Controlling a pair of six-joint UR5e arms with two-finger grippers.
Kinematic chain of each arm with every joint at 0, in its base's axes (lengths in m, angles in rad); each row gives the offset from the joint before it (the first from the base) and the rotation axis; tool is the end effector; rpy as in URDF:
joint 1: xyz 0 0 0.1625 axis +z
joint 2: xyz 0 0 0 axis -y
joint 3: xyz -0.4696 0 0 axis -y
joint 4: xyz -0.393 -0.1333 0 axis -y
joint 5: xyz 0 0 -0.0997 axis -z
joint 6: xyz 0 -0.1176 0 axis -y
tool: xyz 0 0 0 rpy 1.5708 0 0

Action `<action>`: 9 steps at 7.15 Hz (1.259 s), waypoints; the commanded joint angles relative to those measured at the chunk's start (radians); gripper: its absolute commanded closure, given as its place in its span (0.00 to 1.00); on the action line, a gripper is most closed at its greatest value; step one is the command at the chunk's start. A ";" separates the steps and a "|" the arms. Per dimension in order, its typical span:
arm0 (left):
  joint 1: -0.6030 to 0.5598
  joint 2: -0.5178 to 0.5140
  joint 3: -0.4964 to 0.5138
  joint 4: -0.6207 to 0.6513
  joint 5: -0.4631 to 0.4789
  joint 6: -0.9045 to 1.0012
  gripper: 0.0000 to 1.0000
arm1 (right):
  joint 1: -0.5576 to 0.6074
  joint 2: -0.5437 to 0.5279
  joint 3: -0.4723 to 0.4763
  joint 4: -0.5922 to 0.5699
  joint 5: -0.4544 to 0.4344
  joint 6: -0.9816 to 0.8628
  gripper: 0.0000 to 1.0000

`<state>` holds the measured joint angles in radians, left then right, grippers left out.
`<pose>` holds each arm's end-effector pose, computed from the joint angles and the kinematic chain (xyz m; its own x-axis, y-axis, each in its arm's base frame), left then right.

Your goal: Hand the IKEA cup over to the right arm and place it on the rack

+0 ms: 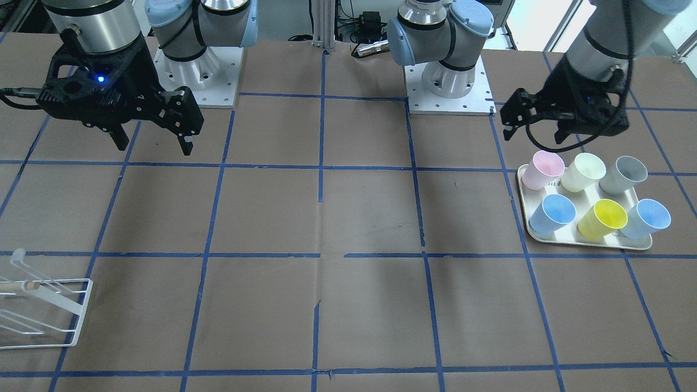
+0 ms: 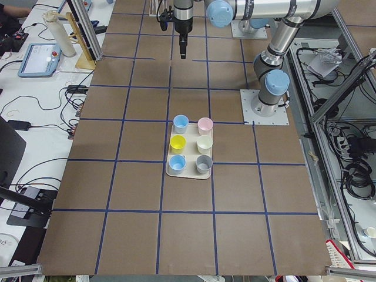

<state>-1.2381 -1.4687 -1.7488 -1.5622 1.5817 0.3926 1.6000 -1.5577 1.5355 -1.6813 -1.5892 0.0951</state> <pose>0.0175 -0.4548 0.4758 -0.9981 0.0597 0.0157 0.0606 0.9960 0.0663 0.1461 -0.5094 0.5374 -0.9977 0.0674 0.0056 0.0661 0.9888 -0.1335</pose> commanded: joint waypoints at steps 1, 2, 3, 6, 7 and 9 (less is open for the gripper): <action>0.245 -0.027 -0.047 0.063 -0.003 0.302 0.00 | 0.000 -0.001 0.000 0.000 0.000 0.000 0.00; 0.294 -0.071 -0.047 0.164 -0.005 0.424 0.00 | 0.000 -0.001 0.000 0.000 0.000 0.000 0.00; 0.319 -0.123 -0.035 0.201 -0.005 0.512 0.00 | 0.000 -0.001 0.000 0.000 0.000 0.000 0.00; 0.327 -0.215 -0.084 0.318 -0.008 0.555 0.00 | -0.002 0.001 0.000 0.000 0.000 0.000 0.00; 0.321 -0.240 -0.124 0.394 -0.038 0.555 0.00 | 0.000 0.001 0.000 0.000 0.000 0.000 0.00; 0.318 -0.280 -0.211 0.555 -0.045 0.572 0.00 | 0.000 0.001 0.000 0.000 0.000 0.000 0.00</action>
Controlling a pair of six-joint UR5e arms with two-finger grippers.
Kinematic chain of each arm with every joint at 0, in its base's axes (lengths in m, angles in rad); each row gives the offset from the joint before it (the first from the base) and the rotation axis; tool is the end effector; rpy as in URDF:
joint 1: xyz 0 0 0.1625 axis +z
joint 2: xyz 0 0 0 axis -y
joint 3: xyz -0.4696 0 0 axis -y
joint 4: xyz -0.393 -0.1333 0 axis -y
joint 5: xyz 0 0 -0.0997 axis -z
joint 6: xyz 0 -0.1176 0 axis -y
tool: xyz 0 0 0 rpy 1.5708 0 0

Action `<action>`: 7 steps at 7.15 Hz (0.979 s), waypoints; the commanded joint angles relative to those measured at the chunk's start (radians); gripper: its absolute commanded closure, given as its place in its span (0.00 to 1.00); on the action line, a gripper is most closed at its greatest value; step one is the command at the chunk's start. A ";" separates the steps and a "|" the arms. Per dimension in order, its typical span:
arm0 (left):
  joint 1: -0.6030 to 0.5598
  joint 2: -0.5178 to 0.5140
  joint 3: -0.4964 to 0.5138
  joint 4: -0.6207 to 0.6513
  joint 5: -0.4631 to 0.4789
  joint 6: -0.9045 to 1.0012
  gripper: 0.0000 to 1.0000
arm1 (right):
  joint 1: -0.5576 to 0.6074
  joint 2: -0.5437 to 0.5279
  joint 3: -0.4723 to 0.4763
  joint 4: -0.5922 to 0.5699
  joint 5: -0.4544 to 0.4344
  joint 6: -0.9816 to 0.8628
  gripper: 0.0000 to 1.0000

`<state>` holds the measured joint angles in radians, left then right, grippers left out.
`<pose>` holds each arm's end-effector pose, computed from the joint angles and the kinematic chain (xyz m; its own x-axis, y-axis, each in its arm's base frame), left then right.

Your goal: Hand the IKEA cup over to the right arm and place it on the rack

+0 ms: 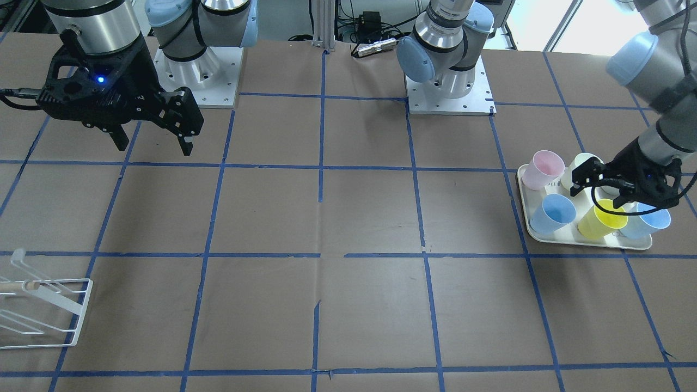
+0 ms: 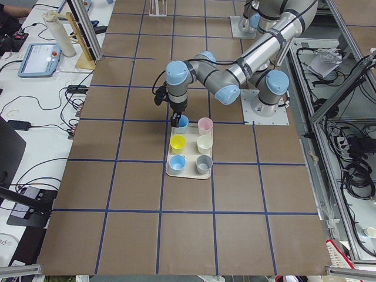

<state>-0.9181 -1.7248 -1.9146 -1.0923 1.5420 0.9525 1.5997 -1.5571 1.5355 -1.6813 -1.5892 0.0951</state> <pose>0.2040 -0.4920 0.3194 -0.9549 0.2951 0.0324 0.2949 0.9555 -0.0123 0.1459 -0.5097 0.5371 -0.9977 0.0677 0.0057 0.0664 0.9889 -0.1329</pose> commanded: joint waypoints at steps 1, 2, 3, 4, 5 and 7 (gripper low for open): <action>-0.001 -0.036 -0.037 0.084 -0.005 0.012 0.03 | 0.000 -0.001 0.000 0.000 0.000 0.000 0.00; -0.001 -0.047 -0.038 0.084 -0.005 -0.003 0.06 | 0.000 -0.001 0.000 0.000 0.000 0.000 0.00; -0.002 -0.056 -0.041 0.084 0.004 -0.004 0.10 | 0.000 -0.001 0.000 0.000 0.000 0.000 0.00; -0.002 -0.064 -0.040 0.083 0.000 -0.026 0.14 | 0.000 -0.001 0.000 0.000 0.000 0.000 0.00; -0.004 -0.068 -0.041 0.083 0.004 -0.068 0.17 | 0.000 -0.001 0.000 0.000 0.000 -0.001 0.00; -0.007 -0.070 -0.041 0.072 0.012 -0.095 0.21 | 0.000 -0.001 0.000 0.000 0.000 -0.001 0.00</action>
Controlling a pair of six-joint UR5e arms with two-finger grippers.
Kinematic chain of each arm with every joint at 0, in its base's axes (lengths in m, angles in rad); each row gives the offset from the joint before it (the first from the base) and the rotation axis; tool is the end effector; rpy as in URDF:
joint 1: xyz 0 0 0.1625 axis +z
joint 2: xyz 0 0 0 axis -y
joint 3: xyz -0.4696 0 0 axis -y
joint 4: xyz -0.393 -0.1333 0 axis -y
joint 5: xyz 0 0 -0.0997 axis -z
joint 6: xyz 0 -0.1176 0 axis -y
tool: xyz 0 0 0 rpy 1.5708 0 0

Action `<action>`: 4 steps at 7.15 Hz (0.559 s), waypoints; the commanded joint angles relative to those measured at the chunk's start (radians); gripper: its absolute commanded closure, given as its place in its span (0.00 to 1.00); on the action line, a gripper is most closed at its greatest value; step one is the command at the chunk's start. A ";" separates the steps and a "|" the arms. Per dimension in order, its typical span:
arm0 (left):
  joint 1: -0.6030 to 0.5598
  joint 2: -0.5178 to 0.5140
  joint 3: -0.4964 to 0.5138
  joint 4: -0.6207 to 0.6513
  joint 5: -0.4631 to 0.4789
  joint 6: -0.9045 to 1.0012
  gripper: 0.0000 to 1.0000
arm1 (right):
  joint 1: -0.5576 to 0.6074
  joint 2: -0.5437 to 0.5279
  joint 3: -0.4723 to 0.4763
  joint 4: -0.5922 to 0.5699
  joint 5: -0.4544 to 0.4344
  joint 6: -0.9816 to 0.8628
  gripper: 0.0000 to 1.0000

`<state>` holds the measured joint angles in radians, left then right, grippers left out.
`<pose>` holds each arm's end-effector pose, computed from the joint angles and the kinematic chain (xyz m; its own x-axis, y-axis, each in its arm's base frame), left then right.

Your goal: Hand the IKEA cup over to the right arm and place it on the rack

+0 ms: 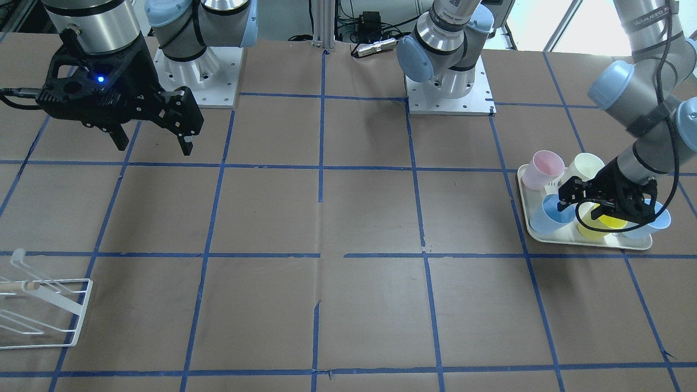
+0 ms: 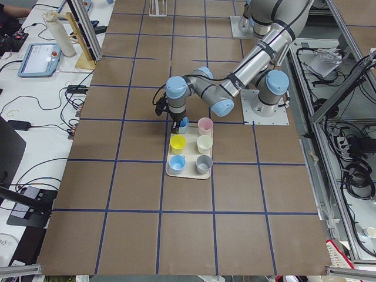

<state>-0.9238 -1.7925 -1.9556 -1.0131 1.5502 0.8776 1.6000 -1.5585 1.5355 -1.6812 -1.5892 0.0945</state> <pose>0.2052 -0.4967 0.2743 -0.9725 0.2274 0.0507 0.2284 0.9734 0.0154 0.1461 -0.5091 0.5378 -0.9977 0.0669 0.0056 0.0655 0.9888 -0.1341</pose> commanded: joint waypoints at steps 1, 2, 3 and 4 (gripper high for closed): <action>-0.001 -0.004 -0.002 -0.012 0.002 -0.061 0.22 | 0.000 0.000 0.000 0.000 0.000 -0.001 0.00; -0.003 -0.010 -0.002 -0.012 0.002 -0.083 0.25 | 0.000 0.002 0.000 0.000 0.000 -0.001 0.00; -0.001 -0.017 -0.003 -0.012 0.002 -0.081 0.35 | 0.000 0.000 0.002 0.000 0.000 -0.001 0.00; -0.001 -0.021 -0.003 -0.012 0.002 -0.081 0.44 | 0.000 0.000 0.002 0.000 0.000 -0.001 0.00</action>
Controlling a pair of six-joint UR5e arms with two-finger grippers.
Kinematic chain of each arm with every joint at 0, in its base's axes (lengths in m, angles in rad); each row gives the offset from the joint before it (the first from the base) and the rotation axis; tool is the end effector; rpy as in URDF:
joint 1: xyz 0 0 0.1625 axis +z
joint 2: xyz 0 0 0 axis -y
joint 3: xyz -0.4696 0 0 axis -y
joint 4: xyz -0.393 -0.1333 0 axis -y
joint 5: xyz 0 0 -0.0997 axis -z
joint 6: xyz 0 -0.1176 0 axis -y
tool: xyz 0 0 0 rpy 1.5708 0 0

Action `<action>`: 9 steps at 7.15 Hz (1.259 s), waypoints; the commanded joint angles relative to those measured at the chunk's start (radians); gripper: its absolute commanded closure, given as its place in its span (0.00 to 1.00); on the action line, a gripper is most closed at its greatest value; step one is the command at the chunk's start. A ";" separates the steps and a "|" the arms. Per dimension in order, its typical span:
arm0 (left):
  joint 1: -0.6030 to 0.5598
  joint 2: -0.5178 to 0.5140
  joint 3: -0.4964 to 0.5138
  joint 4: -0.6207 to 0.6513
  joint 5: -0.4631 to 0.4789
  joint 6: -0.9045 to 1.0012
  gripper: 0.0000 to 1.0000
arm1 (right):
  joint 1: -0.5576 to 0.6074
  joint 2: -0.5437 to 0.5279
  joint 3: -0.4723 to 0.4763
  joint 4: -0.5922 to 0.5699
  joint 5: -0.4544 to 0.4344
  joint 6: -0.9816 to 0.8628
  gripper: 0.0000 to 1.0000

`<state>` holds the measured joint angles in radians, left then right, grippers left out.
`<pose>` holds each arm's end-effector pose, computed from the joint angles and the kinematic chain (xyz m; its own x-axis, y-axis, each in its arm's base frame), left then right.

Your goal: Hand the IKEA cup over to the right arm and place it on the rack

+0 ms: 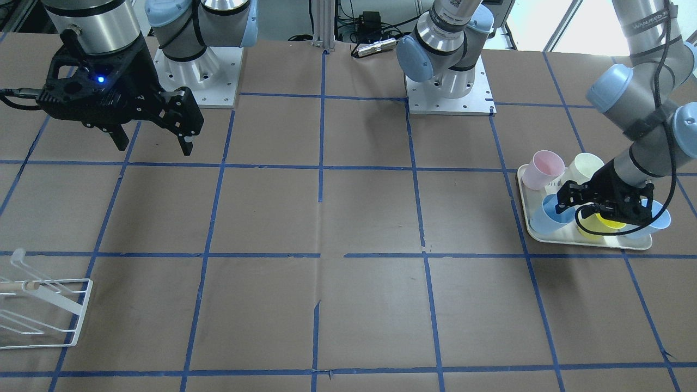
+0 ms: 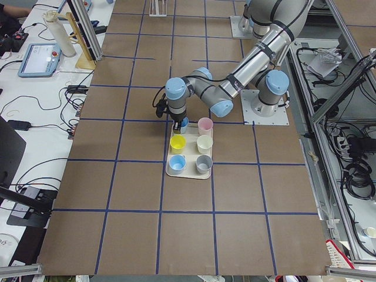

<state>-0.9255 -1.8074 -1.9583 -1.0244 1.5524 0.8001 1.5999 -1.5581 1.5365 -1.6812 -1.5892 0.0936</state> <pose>0.2041 -0.4963 0.2644 -0.9860 0.1517 0.0685 0.1547 0.9871 0.0409 0.1460 -0.5091 0.5371 -0.9978 0.0661 0.0059 0.0647 0.9890 -0.1328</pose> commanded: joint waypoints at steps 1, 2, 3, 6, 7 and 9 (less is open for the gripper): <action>0.000 -0.007 -0.001 -0.002 0.001 -0.004 0.60 | 0.000 0.000 0.001 0.000 0.000 0.000 0.00; 0.000 -0.010 -0.001 -0.002 0.003 -0.004 0.77 | 0.000 0.000 -0.001 0.000 0.000 0.000 0.00; -0.004 -0.010 -0.005 -0.003 0.003 -0.005 0.93 | 0.000 0.000 0.001 0.000 0.000 0.000 0.00; -0.004 0.029 0.018 -0.026 -0.002 -0.005 1.00 | 0.000 0.000 -0.001 0.000 0.000 0.000 0.00; -0.006 0.049 0.039 -0.061 -0.003 -0.005 1.00 | 0.000 -0.005 0.002 0.000 0.000 0.000 0.00; -0.039 0.097 0.117 -0.245 -0.073 -0.009 1.00 | -0.002 -0.008 0.005 0.000 0.000 0.000 0.00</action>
<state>-0.9407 -1.7416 -1.8820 -1.1638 1.5287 0.7931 1.5991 -1.5649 1.5403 -1.6812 -1.5892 0.0936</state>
